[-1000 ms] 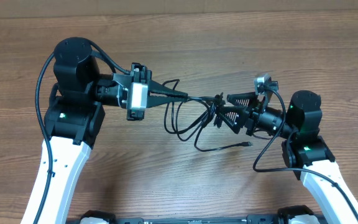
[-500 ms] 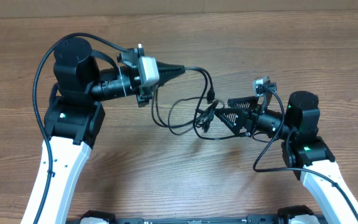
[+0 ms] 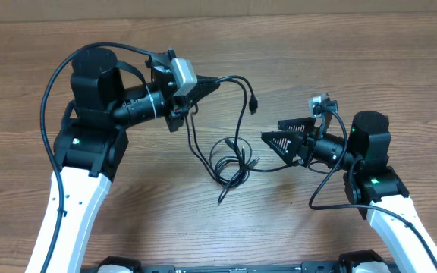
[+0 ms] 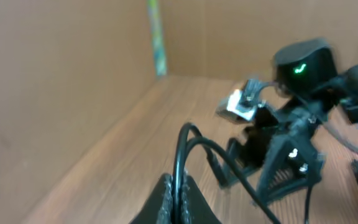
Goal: Untangle cables
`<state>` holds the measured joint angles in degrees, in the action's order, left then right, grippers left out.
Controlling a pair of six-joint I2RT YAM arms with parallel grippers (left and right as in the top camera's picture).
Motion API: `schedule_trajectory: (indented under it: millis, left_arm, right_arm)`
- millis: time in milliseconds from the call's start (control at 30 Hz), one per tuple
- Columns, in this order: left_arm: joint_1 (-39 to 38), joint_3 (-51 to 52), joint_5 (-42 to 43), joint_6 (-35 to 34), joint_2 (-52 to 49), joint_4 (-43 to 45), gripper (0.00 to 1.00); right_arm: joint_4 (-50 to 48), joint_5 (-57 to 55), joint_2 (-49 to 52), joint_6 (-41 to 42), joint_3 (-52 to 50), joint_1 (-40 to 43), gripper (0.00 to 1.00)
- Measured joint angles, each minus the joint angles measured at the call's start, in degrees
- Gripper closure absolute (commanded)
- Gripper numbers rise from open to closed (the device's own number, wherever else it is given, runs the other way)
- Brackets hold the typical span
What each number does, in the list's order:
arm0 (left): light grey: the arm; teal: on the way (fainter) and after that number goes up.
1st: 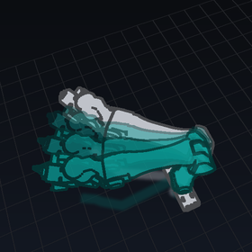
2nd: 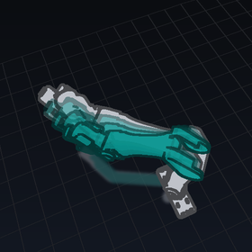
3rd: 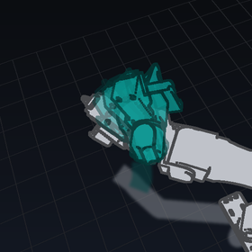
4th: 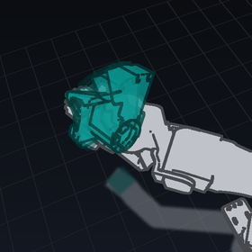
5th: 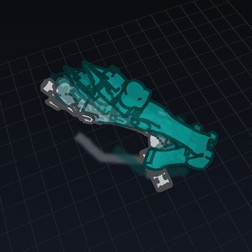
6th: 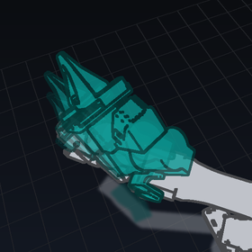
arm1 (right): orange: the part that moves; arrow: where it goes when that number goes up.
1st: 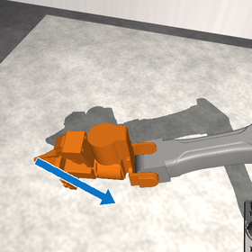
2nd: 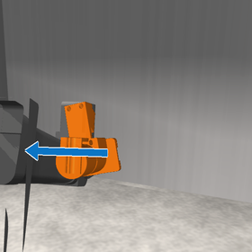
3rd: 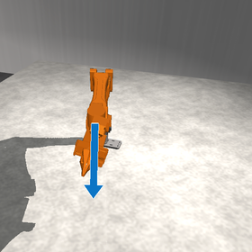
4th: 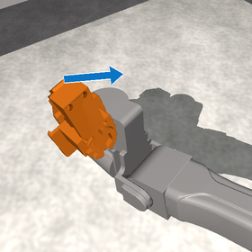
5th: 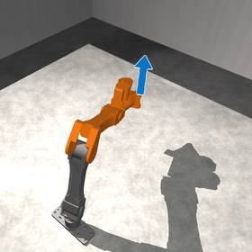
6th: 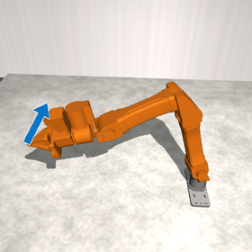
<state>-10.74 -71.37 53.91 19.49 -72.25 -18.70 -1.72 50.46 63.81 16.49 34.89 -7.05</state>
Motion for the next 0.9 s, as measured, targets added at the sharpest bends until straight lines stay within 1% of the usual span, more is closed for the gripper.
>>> schedule_trajectory:
  millis: [33, 133, 200, 233, 267, 300, 367, 400, 433, 467, 500, 533, 567, 600, 633, 733, 767, 800, 900]
  left_arm:
    - [0.0, 0.0, -1.7, -0.1, 0.0, -1.6, 0.85]
    - [0.0, 0.0, -8.8, -0.1, 0.0, -6.6, 0.82]
    - [0.0, 0.0, -12.6, -0.1, 0.0, -8.9, 0.73]
    - [0.0, 0.0, -13.7, -0.1, -0.1, -9.6, 0.72]
    - [0.0, 0.0, -15.2, -0.2, -0.3, -10.7, 0.73]
    - [0.0, 0.0, -16.2, -0.3, -0.8, -11.4, 0.76]
    - [0.0, 0.0, -17.4, -0.2, -2.1, -12.5, 0.88]
    - [0.0, 0.0, -18.3, -0.2, -3.9, -13.1, 0.88]
    - [0.0, 0.0, -18.7, -0.3, -5.1, -13.5, 0.84]
    - [0.0, 0.0, -18.9, -0.3, -6.2, -14.0, 0.71]
    - [0.0, 0.0, -19.0, -0.3, -6.8, -14.1, 0.48]
    - [0.0, 0.0, -18.5, -0.3, -7.6, -14.5, 0.30]
    - [0.0, 0.0, -18.4, -0.3, -7.6, -14.6, 0.21]
    - [0.0, 0.0, -17.1, -0.3, -7.7, -15.5, 0.08]
    - [0.0, 0.0, -16.1, -0.3, -7.7, -16.6, 0.06]
    - [0.0, 0.0, -14.1, 0.2, -7.7, -21.9, 0.06]
    - [0.0, 0.0, -13.6, 1.3, -7.7, -25.3, 0.04]
    - [0.0, 0.0, -13.4, 3.0, -7.7, -28.0, 0.00]
    - [-0.1, 0.0, -12.9, 6.9, -7.8, -35.9, 0.00]
  right_arm:
    - [0.0, 0.0, 0.0, 0.0, 0.0, 0.0, 0.16]
    - [0.0, 0.2, 0.0, 0.0, 0.0, 0.0, 0.16]
    - [0.0, 0.2, 0.0, 0.0, 0.0, 0.0, 0.16]
    - [-0.1, 0.2, 0.0, 0.0, 0.0, 0.0, 0.16]
    - [0.0, 0.2, 0.0, 0.0, 0.0, 0.0, 0.16]
    - [0.0, 0.1, 0.0, 0.0, 0.0, 0.0, 0.16]
    - [0.0, 0.1, 0.0, 0.0, 0.0, 0.0, 0.16]
    - [0.0, 0.2, 0.0, 0.0, 0.0, 0.0, 0.16]
    - [-0.1, 0.1, 0.0, 0.0, 0.0, 0.0, 0.16]
    - [0.0, 0.1, 0.0, 0.0, 0.0, 0.0, 0.14]
    - [0.0, 0.2, 0.0, 0.0, 0.0, 0.0, 0.12]
    - [0.0, 0.2, 0.0, 0.0, 0.0, 0.0, 0.12]
    - [-0.1, 0.1, 0.0, 0.0, 0.0, 0.0, 0.12]
    - [0.0, 0.2, 0.0, 0.0, 0.0, 0.0, 0.11]
    - [-0.1, 0.1, 0.0, 0.0, 0.0, 0.0, 0.11]
    - [0.0, 0.1, 0.0, 0.0, 0.0, 0.0, 0.11]
    - [-0.1, 0.1, 0.0, 0.0, 0.0, 0.0, 0.10]
    - [0.0, 0.1, 0.0, 0.0, 0.0, 0.0, 0.10]
    - [0.0, -0.6, 0.0, 0.0, 0.0, 0.0, 0.07]
